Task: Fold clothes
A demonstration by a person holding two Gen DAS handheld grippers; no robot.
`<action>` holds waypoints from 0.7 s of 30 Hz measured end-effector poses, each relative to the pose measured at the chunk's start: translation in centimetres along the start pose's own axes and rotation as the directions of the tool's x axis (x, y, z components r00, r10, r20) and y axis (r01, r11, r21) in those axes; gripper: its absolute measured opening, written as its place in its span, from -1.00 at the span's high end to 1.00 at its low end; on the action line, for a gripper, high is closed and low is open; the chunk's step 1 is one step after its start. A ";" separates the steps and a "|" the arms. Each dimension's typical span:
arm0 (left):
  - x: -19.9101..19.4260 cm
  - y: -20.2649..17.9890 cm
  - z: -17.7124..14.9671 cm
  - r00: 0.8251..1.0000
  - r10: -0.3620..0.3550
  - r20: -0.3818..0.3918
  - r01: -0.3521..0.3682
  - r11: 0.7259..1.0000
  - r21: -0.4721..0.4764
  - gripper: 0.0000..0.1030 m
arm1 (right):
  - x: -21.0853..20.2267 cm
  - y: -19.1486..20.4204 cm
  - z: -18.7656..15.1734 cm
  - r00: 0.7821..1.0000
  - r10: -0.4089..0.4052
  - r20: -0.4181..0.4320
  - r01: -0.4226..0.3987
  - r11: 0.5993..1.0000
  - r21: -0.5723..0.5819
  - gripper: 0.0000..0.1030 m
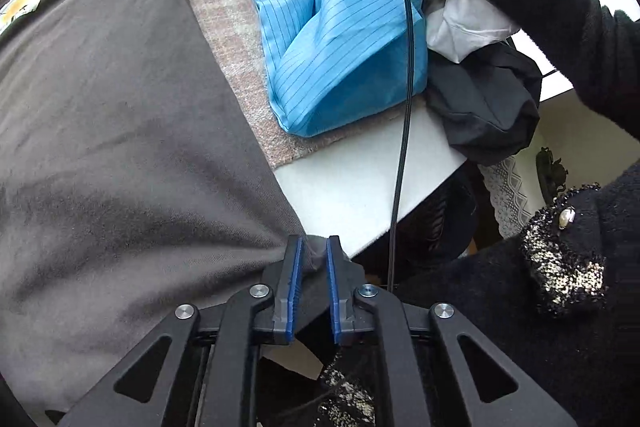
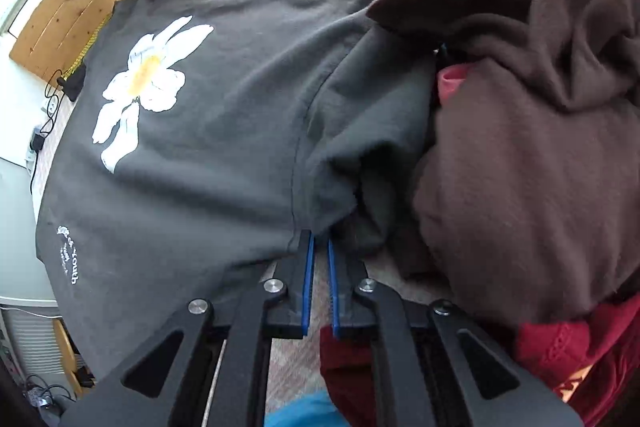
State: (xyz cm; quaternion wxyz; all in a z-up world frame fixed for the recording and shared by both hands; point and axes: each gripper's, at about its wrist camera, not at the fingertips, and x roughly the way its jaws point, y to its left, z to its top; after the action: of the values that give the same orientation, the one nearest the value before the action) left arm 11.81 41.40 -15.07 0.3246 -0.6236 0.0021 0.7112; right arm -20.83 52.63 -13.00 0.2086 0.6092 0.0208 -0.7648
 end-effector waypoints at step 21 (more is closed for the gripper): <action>-6.0 17.7 0.0 0.933 0.338 0.126 -0.250 0.856 -0.452 0.51 | 1.5 -1.0 15.1 0.960 -0.199 0.195 0.203 0.979 0.000 0.93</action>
State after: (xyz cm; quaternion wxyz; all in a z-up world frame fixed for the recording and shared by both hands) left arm 3.68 24.68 -16.85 0.0650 -0.5968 -0.0913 0.7945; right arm -35.37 48.83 -10.78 0.1369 0.5246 0.0697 -0.8374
